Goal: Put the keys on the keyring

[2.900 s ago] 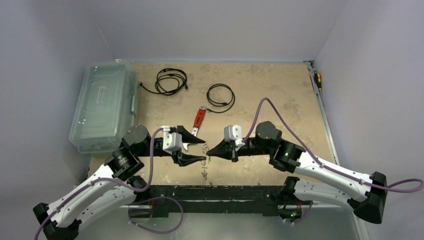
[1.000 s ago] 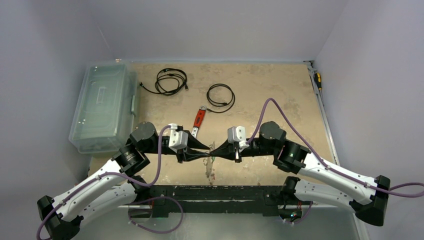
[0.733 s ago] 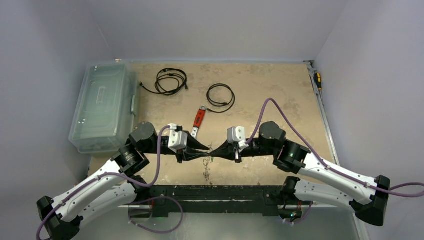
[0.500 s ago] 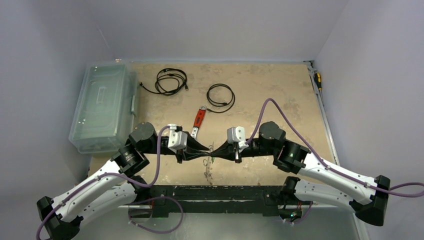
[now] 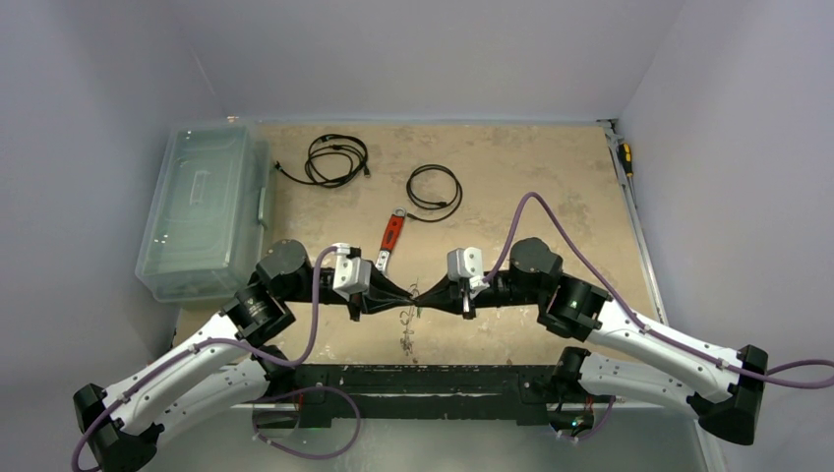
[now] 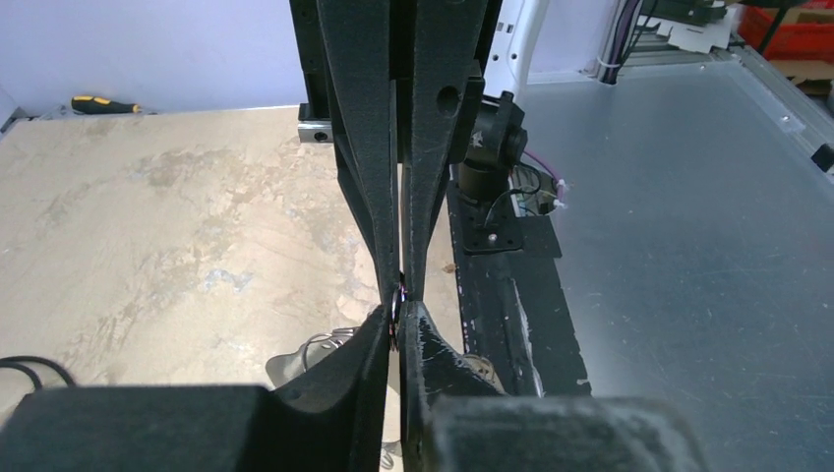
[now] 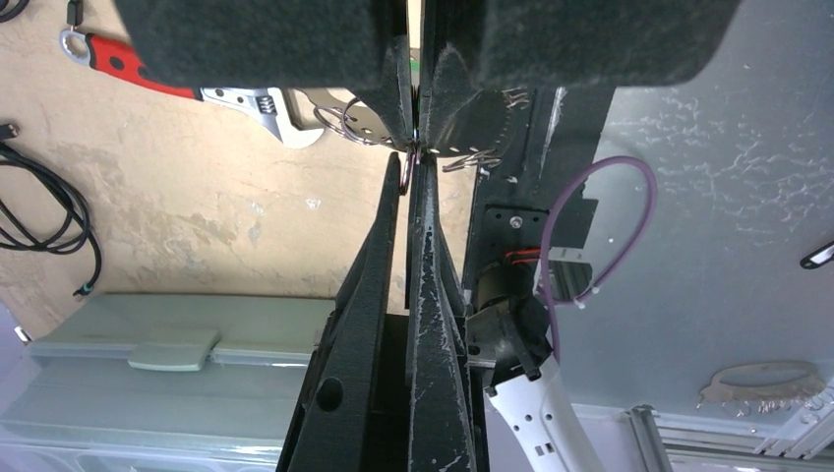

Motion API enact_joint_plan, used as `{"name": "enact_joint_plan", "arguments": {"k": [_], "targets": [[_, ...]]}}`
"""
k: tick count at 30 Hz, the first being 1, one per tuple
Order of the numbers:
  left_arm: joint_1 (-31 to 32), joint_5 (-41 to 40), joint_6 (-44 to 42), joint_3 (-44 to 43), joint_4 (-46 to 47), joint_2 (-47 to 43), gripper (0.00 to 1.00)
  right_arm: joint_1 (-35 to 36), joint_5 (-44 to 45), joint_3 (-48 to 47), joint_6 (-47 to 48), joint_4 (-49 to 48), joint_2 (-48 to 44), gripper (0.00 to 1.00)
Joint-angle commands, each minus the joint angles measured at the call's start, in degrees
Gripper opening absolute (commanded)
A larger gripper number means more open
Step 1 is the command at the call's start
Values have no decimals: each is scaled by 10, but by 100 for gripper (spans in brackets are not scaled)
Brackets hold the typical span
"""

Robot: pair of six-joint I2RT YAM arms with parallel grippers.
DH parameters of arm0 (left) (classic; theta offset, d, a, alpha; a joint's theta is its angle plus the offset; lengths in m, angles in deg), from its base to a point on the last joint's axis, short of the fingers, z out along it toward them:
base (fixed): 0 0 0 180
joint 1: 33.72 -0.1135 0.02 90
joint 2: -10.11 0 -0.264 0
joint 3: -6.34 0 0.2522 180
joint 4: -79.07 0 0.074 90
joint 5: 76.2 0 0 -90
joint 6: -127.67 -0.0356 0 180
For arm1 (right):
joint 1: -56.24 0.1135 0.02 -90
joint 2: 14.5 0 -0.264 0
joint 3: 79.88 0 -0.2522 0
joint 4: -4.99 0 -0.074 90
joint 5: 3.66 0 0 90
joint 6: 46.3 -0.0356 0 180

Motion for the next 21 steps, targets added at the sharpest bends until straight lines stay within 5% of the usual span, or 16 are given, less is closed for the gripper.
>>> {"name": "enact_joint_plan", "arguments": {"k": [1,5,8,11,15,21], "targets": [[-1,11,-2,-8,8,-1,0,1,-19,-33,6,-25,0,0],[-1,5,-8,-12,5,-16,0,1,-13,-33,6,-26,-2,0],[-1,-25,-20,-13,-2,-44,0,1,3,-28,3,-29,-12,44],[-1,-31,-24,-13,-3,-56,0,1,13,-15,-4,-45,-33,60],[-1,-21,-24,-15,-4,-53,0,1,28,3,-16,-63,-60,61],[-1,-10,-22,-16,0,-53,0,1,31,-2,-21,-64,-56,50]]}}
